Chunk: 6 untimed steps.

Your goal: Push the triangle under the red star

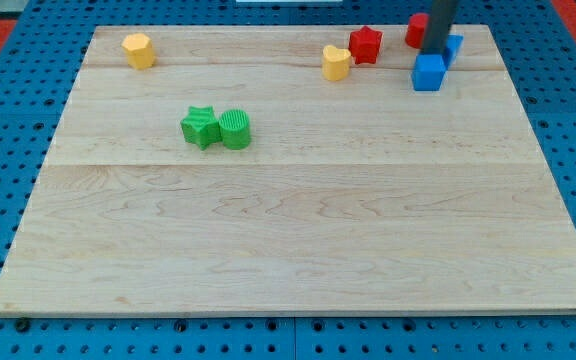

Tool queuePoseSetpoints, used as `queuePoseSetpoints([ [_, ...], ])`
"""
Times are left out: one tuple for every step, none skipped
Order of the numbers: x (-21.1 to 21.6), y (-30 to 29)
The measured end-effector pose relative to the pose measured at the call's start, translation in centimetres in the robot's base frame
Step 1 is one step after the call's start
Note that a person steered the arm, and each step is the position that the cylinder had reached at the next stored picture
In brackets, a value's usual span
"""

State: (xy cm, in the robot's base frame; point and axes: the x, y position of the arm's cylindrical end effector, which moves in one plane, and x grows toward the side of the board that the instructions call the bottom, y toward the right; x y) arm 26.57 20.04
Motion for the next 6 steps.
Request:
queuePoseSetpoints([
  [2.5,0.0],
  [4.3,2.9],
  [3.7,9.0],
  [-0.7,11.0],
  [-2.9,7.5],
  [-3.4,5.7],
])
